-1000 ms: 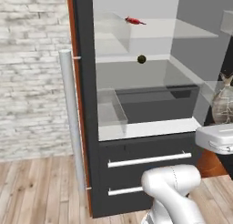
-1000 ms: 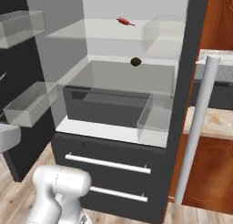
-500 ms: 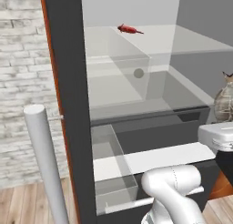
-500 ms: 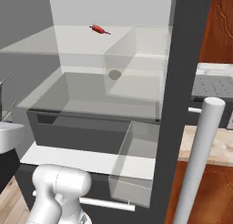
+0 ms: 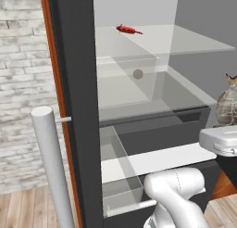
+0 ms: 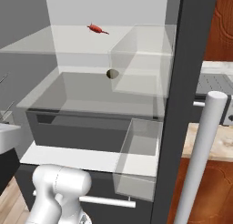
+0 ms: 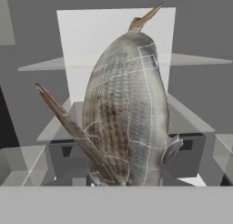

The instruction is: Transport the fish and cucumber to the fridge. Place the fish on the rack containing meat and place the cucumber on the rack containing the vegetable, ensuring meats and vegetables are on different racks.

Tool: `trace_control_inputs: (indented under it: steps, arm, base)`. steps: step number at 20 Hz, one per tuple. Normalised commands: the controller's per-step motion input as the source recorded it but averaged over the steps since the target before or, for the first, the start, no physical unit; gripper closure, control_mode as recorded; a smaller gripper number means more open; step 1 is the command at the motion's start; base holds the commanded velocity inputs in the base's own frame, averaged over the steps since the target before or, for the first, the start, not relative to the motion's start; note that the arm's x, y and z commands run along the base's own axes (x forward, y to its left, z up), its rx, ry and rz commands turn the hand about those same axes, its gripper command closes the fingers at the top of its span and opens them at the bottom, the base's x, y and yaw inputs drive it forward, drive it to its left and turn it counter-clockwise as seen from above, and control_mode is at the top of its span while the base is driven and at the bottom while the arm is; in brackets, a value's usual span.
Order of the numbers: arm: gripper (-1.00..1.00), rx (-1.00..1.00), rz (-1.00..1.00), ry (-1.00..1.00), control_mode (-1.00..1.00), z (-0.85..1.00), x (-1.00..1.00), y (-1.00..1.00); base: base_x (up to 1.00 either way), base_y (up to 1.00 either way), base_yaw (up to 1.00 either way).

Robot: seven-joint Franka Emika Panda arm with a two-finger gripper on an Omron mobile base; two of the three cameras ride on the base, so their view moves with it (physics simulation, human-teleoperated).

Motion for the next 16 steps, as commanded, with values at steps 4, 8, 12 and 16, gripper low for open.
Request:
trace_control_inputs:
  steps: [4,8,12,16]
  arm:
    - [1.00,0.00,0.00,0.00,1.00,0.00,0.00,0.00]
    - [1.00,0.02,0.00,0.00,-1.00,0.00,0.25,-0.07]
    - [1.00,0.06,0.00,0.01,-1.00,0.05,0.69,-0.25]
    - [1.00,0.03,0.00,0.05,-1.00,0.15,1.00,-0.12]
  base:
    - [1.00,0.00,-0.03]
    - [0.75,-0.07,0.00]
    - [0.00,0.00,0.00]
    - [0.00,0.00,0.00]
